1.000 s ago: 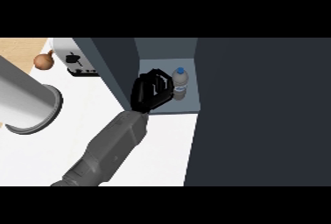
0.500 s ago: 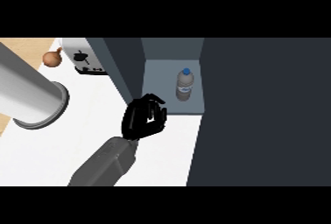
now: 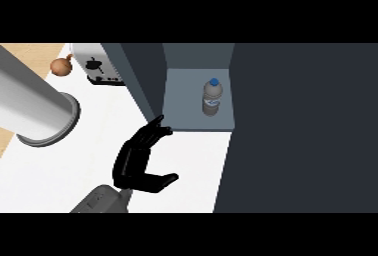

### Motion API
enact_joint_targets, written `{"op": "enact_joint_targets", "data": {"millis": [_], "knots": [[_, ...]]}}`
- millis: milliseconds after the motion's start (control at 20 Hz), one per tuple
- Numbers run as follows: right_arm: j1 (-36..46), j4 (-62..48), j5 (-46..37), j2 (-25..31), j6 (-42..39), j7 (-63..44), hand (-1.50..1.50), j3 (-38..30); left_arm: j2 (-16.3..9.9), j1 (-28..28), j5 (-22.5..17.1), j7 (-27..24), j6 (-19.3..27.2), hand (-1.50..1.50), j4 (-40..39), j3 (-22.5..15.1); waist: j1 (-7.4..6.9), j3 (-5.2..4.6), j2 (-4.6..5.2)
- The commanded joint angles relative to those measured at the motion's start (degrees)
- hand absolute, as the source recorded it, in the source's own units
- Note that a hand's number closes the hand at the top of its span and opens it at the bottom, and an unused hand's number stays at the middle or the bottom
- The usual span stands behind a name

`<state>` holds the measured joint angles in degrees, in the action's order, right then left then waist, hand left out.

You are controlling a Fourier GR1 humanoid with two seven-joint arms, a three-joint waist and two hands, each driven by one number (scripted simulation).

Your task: Pick up the bottled water, place it into the cabinet and close the cabinet

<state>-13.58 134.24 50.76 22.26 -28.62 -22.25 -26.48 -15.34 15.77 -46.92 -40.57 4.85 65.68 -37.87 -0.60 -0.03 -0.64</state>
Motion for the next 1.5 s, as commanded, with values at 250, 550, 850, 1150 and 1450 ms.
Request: {"op": "enact_joint_targets", "data": {"millis": [250, 550, 850, 1150, 1450], "knots": [[-2.93, 16.63, -2.40, -0.39, 4.53, -5.71, 1.50, 9.83, -14.17, -13.99, -0.38, -2.00, -2.56, -1.50, 14.16, 3.41, -0.07, -0.12, -0.13], [1.12, 14.60, -8.00, -2.56, 8.17, -6.50, 1.50, 22.19, -21.28, -20.34, -0.01, -2.16, 0.72, -1.50, 21.29, 6.97, -0.93, -0.09, -0.01], [5.97, 14.73, -12.30, -2.80, 11.78, -7.66, 1.50, 32.37, -27.61, -25.56, 0.05, -5.66, -3.13, -1.50, 23.36, 10.06, -0.61, -0.28, -0.33], [15.37, 11.44, -15.63, -3.45, 18.02, -9.22, 1.50, 41.66, -30.17, -29.77, -0.18, -6.94, -4.84, -1.50, 26.67, 10.77, -0.75, -0.48, -0.76], [26.95, 5.11, -19.52, -6.46, 26.30, -10.46, 1.50, 51.05, -33.99, -31.00, -2.18, -4.55, -5.16, -1.50, 31.37, 13.04, -0.75, -0.50, -1.08]]}}
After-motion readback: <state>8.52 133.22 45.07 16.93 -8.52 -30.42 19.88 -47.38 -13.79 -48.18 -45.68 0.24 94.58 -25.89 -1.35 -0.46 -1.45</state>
